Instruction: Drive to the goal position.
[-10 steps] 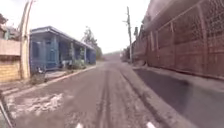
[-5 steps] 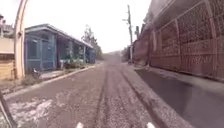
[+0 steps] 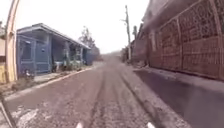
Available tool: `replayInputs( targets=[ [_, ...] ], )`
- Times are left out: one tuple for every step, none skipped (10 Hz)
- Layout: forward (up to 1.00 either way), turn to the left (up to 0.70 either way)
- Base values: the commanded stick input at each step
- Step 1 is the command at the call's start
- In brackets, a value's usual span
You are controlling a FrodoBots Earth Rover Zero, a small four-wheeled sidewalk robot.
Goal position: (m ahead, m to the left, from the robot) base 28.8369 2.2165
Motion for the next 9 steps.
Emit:
replayInputs(
  targets=[
    [0.7,0.01],
    [0.7,0.01],
    [0.7,0.01],
    [0.7,0.01],
    [0.7,0.01],
    [0.7,0.01],
    [0.7,0.01],
    [0.7,0.01],
    [0.7,0.01]
  ],
)
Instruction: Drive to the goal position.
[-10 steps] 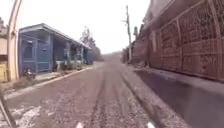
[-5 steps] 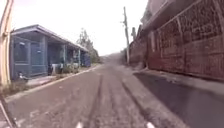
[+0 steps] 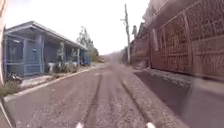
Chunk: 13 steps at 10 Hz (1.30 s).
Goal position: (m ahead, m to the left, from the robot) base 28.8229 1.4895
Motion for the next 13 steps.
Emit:
replayInputs(
  targets=[
    [0.7,0.01],
    [0.7,0.01],
    [0.7,0.01],
    [0.7,0.01],
    [0.7,0.01],
    [0.7,0.01],
    [0.7,0.01],
    [0.7,0.01],
    [0.7,0.01],
    [0.7,0.01],
    [0.7,0.01],
    [0.7,0.01],
    [0.7,0.01]
  ],
)
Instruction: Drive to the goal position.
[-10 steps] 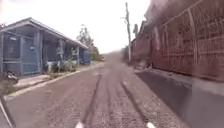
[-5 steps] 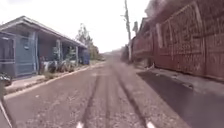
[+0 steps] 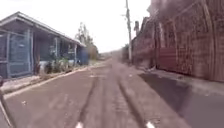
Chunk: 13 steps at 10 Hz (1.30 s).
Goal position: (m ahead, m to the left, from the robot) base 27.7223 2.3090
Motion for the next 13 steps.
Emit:
replayInputs(
  targets=[
    [0.7,0.01],
    [0.7,0.01],
    [0.7,0.01],
    [0.7,0.01],
    [0.7,0.01],
    [0.7,0.01],
    [0.7,0.01],
    [0.7,0.01],
    [0.7,0.01],
    [0.7,0.01],
    [0.7,0.01],
    [0.7,0.01],
    [0.7,0.01]
  ],
)
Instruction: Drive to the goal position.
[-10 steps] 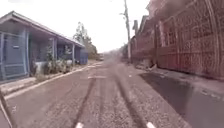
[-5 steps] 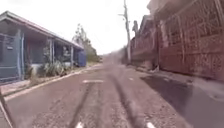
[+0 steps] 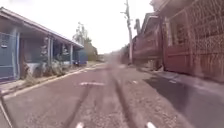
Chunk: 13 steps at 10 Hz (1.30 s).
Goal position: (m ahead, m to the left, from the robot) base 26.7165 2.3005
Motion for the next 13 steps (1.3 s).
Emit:
replayInputs(
  targets=[
    [0.7,0.01],
    [0.7,0.01],
    [0.7,0.01],
    [0.7,0.01],
    [0.7,0.01],
    [0.7,0.01],
    [0.7,0.01],
    [0.7,0.01],
    [0.7,0.01],
    [0.7,0.01],
    [0.7,0.01],
    [0.7,0.01],
    [0.7,0.01]
  ],
)
